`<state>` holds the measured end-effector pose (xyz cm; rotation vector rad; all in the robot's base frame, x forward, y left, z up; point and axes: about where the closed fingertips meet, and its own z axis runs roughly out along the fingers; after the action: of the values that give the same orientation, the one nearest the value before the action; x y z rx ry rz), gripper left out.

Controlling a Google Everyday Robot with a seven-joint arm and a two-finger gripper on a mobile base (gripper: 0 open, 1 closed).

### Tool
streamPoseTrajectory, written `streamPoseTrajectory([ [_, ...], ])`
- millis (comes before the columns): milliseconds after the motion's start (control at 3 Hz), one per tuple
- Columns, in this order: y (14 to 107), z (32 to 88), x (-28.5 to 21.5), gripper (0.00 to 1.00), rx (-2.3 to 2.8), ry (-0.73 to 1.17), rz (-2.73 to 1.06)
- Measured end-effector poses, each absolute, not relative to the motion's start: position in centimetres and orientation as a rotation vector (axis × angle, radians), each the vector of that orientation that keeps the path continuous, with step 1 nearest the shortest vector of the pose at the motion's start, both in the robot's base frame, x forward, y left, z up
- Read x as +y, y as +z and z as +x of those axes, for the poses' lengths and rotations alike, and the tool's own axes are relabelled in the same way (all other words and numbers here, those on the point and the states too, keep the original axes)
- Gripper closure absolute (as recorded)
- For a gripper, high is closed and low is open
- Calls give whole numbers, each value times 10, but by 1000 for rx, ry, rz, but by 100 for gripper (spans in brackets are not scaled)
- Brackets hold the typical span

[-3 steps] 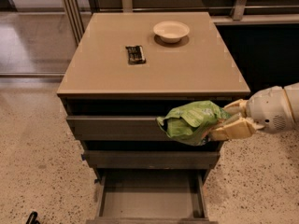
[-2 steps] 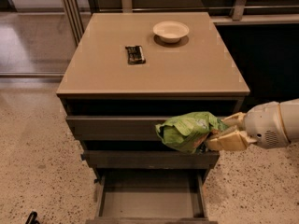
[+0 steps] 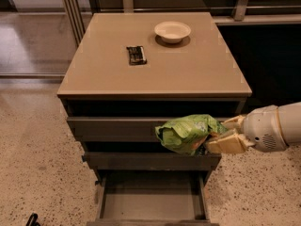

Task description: Place green rice chip bag into bottom drawer

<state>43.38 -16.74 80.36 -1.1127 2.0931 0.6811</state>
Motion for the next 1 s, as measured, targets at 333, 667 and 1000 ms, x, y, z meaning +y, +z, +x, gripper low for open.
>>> streamPoseTrajectory([
  [333, 778, 434, -160, 100, 2117, 692, -1041],
  [667, 710, 430, -139, 100, 2172, 721, -958],
  [1000, 628, 435, -130, 100, 2267, 717, -854],
])
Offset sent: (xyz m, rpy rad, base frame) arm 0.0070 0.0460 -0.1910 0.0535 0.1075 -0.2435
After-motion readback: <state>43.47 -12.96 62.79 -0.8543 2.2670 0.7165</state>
